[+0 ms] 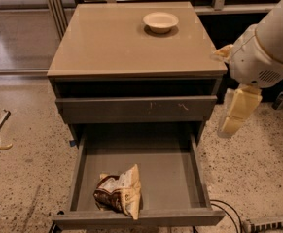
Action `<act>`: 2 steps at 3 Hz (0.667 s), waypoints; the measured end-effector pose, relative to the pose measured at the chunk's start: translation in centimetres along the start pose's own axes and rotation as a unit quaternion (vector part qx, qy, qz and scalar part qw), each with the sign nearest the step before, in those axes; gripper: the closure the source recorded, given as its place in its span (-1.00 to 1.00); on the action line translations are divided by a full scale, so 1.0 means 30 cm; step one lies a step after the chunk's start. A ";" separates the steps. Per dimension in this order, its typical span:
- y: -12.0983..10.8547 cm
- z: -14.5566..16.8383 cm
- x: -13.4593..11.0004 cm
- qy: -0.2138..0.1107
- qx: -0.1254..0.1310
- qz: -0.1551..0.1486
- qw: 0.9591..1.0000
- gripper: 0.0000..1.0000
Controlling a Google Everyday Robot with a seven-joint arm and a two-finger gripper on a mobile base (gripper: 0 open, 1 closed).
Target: Pick brown chip bag from middle drawer and place on counter
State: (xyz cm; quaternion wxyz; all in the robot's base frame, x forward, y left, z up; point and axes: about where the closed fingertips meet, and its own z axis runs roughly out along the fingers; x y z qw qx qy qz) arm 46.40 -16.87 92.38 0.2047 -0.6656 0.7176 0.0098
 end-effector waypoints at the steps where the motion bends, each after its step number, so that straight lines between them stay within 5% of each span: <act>1: 0.010 0.230 -0.072 -0.025 -0.060 0.043 0.997 -1.00; 2: 0.064 0.467 -0.125 -0.042 -0.143 0.133 0.980 -1.00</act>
Offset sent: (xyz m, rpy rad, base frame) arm 0.0321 0.1256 -0.1970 0.2853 0.6179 -0.3018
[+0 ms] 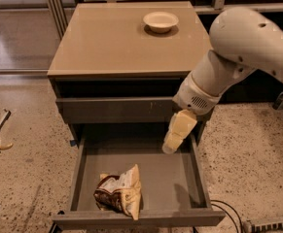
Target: Pick brown chip bag from middle drawer and place on counter
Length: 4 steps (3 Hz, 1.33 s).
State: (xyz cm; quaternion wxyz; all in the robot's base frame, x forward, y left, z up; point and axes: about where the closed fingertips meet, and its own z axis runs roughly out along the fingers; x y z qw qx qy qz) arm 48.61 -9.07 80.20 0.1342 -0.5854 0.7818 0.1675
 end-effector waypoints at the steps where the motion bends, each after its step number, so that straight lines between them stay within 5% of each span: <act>1: 0.048 0.199 -0.054 -0.014 -0.055 0.075 0.996 -1.00; 2: 0.076 0.382 -0.098 -0.032 -0.086 0.147 0.985 -1.00; 4: 0.051 0.452 -0.087 -0.021 -0.080 0.175 0.981 -1.00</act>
Offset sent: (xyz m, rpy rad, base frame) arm -0.0159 0.1229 -0.1395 0.1807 0.3809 -0.3146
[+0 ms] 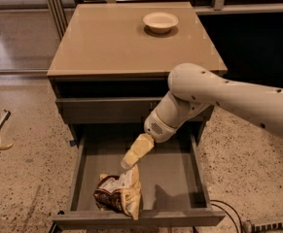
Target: Pick brown chip bag from middle drawer and place on counter
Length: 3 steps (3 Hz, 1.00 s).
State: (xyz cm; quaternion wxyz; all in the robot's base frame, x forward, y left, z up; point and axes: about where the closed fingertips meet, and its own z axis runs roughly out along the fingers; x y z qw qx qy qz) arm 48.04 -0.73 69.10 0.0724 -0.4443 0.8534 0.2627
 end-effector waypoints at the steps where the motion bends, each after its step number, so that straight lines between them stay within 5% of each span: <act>1: -0.123 0.150 0.035 0.030 0.026 0.063 0.997 -1.00; 2: -0.198 0.306 0.074 0.044 0.025 0.121 0.991 -1.00; 3: -0.187 0.464 0.077 0.062 0.013 0.154 0.986 -1.00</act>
Offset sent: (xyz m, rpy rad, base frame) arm 0.0323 0.0100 -0.1731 -0.1609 0.2236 -0.3032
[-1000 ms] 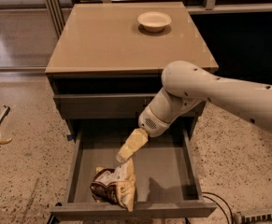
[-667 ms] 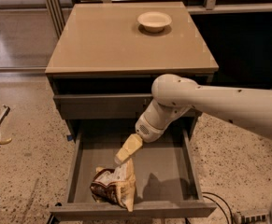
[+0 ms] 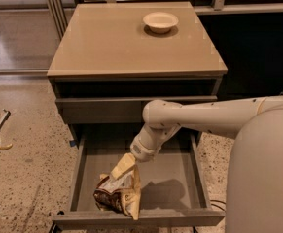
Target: Pick brown chip bag from middle drawer and place on counter
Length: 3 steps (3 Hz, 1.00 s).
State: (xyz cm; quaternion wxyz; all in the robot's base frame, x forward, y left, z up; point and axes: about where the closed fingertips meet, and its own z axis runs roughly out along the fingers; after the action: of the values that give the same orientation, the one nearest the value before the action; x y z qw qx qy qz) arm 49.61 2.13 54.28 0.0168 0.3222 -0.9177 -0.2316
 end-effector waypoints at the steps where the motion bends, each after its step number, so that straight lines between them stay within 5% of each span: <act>1: 0.040 0.162 -0.020 0.025 -0.019 0.014 0.999 -1.00; 2: 0.033 0.342 -0.043 0.060 -0.027 0.026 0.998 -1.00; 3: 0.013 0.508 -0.045 0.103 -0.042 0.036 0.993 -0.62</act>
Offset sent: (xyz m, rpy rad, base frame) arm -0.0172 0.0888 -0.1482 -0.0803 0.2220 0.0264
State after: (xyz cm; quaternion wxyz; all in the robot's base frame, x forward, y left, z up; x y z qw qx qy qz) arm 47.71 9.54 41.01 0.1332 0.3100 -0.9116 -0.2350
